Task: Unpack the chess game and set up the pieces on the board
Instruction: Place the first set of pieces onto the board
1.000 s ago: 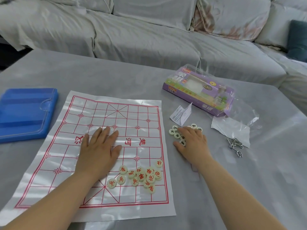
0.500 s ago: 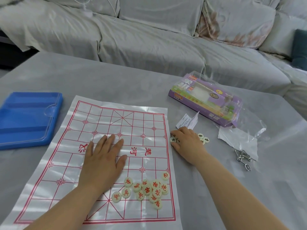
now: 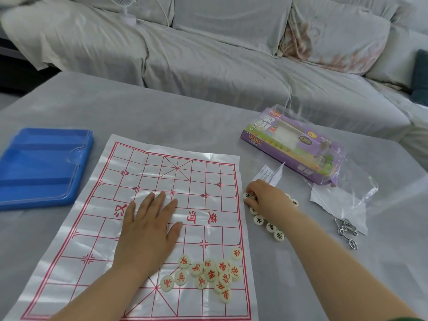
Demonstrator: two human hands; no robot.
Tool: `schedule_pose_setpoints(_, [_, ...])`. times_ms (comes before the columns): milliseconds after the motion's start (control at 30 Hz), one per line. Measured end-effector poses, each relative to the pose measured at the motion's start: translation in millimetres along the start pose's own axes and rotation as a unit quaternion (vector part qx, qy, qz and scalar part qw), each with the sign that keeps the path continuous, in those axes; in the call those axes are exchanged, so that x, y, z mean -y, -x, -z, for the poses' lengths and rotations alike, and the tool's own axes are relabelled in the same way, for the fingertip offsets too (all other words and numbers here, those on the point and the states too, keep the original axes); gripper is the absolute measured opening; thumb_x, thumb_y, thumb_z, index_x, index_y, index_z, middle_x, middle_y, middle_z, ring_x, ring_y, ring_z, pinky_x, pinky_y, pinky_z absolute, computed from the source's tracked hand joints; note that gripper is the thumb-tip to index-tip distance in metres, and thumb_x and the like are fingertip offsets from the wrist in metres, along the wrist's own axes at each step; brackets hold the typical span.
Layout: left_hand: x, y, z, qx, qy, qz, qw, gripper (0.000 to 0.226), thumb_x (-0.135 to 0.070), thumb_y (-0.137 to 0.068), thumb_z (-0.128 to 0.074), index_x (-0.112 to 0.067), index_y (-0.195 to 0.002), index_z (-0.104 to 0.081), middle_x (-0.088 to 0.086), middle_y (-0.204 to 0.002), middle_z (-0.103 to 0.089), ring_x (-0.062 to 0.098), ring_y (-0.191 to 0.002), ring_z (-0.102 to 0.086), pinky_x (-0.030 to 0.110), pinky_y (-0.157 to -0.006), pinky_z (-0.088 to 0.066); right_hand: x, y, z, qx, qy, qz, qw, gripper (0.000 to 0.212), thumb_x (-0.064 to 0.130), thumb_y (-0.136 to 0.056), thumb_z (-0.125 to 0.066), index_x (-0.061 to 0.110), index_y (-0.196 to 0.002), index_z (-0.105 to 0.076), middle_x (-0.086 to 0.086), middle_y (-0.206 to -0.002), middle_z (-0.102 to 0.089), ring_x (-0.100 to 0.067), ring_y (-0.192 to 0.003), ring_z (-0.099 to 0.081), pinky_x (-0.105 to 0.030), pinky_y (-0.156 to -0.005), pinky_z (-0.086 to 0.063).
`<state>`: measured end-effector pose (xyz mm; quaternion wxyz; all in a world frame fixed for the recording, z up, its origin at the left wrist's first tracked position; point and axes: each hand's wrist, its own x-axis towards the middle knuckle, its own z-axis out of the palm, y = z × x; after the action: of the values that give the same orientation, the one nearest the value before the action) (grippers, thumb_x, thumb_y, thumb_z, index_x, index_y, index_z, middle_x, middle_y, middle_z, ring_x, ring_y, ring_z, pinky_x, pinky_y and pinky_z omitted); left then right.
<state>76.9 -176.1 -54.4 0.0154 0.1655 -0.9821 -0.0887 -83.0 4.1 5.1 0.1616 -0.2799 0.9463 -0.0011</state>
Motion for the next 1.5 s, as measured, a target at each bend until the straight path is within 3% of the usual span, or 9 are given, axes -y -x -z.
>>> schedule_pose_setpoints(100, [-1.0,1.6,2.2,0.014,-0.026,0.005,1.000,0.051,-0.042,-0.085,-0.028,-0.018,-0.103,-0.069,0.009,-0.110,-0.067,0.030,-0.102,-0.063,0.052,-0.085,-0.039,-1.5,-0.3,-3.3,-0.017,-0.004,-0.011,1.000,0.029,0.029,-0.096,-0.039,0.010,-0.117,-0.048,-0.006,-0.122,-0.050,-0.024,-0.106,-0.053,-0.029,-0.087,-0.042])
schedule_pose_setpoints(233, [-0.5,0.5,5.1,0.050,-0.008,0.015,0.999,0.070,-0.050,-0.091,-0.004,-0.022,-0.114,-0.063,0.006,-0.124,-0.059,0.028,-0.115,-0.055,0.047,-0.097,-0.027,-3.3,2.9,1.0,-0.053,-0.045,-0.022,0.997,0.028,0.026,-0.095,-0.043,0.011,-0.117,-0.050,-0.005,-0.122,-0.051,-0.022,-0.107,-0.052,-0.027,-0.086,-0.039])
schedule_pose_setpoints(367, [-1.9,2.6,3.5,0.048,-0.036,0.005,0.998,0.052,-0.043,-0.088,-0.025,-0.020,-0.103,-0.069,0.008,-0.109,-0.067,0.029,-0.102,-0.064,0.049,-0.087,-0.034,22.0,-0.4,7.1,-0.087,-0.095,0.008,0.992,0.027,0.026,-0.094,-0.046,0.012,-0.116,-0.051,-0.003,-0.120,-0.052,-0.020,-0.106,-0.053,-0.025,-0.087,-0.041])
schedule_pose_setpoints(567, [-0.4,2.3,1.4,0.030,-0.049,0.005,0.998,0.049,-0.042,-0.083,-0.029,-0.021,-0.102,-0.069,0.007,-0.108,-0.068,0.028,-0.101,-0.064,0.049,-0.088,-0.033,76.4,-21.0,-7.9,-0.054,-0.072,0.075,0.993,0.032,0.029,-0.094,-0.045,0.015,-0.122,-0.049,-0.002,-0.125,-0.049,-0.022,-0.106,-0.054,-0.030,-0.087,-0.044])
schedule_pose_setpoints(833, [1.3,1.8,2.2,0.022,-0.026,-0.005,0.999,0.049,-0.042,-0.080,-0.031,-0.020,-0.102,-0.069,0.008,-0.109,-0.068,0.029,-0.101,-0.064,0.051,-0.086,-0.039,36.5,6.6,-2.5,-0.079,-0.104,0.037,0.991,0.046,0.034,-0.088,-0.055,0.023,-0.131,-0.041,0.007,-0.135,-0.041,-0.013,-0.111,-0.051,-0.025,-0.090,-0.042])
schedule_pose_setpoints(900, [0.0,1.7,6.1,0.023,0.010,0.004,1.000,0.059,-0.047,-0.081,-0.022,-0.021,-0.113,-0.064,0.008,-0.122,-0.061,0.029,-0.115,-0.055,0.049,-0.096,-0.029,15.0,20.0,-2.0,-0.083,-0.114,0.006,0.990,0.045,0.033,-0.088,-0.056,0.024,-0.129,-0.043,0.007,-0.133,-0.041,-0.014,-0.112,-0.050,-0.026,-0.092,-0.042])
schedule_pose_setpoints(1033, [-0.8,2.9,4.7,-0.004,0.049,0.017,0.999,0.093,-0.056,-0.061,0.016,-0.032,-0.142,-0.022,-0.003,-0.153,-0.013,0.018,-0.142,-0.005,0.037,-0.111,0.007,-18.5,43.5,-8.6,-0.062,-0.094,-0.035,0.993,0.046,0.033,-0.085,-0.059,0.024,-0.128,-0.045,0.006,-0.133,-0.039,-0.013,-0.118,-0.043,-0.025,-0.093,-0.037])
schedule_pose_setpoints(1167, [-4.3,3.8,10.8,0.008,0.043,0.020,0.999,0.095,-0.056,-0.058,0.018,-0.032,-0.143,-0.019,-0.004,-0.154,-0.009,0.016,-0.142,-0.002,0.037,-0.113,0.007,-23.2,48.4,-15.7,-0.047,-0.062,-0.024,0.997,0.049,0.035,-0.086,-0.057,0.025,-0.131,-0.042,0.006,-0.135,-0.041,-0.012,-0.124,-0.038,-0.019,-0.096,-0.029])
schedule_pose_setpoints(1500, [-4.8,4.6,10.9,0.009,0.050,0.019,0.999,0.095,-0.057,-0.059,0.017,-0.031,-0.143,-0.021,-0.004,-0.153,-0.011,0.017,-0.142,-0.003,0.038,-0.113,0.006,0.4,30.6,-3.5,0.025,-0.012,0.031,0.999,0.033,0.019,-0.087,-0.050,0.021,-0.120,-0.046,0.000,-0.127,-0.040,-0.020,-0.111,-0.048,-0.029,-0.089,-0.045])
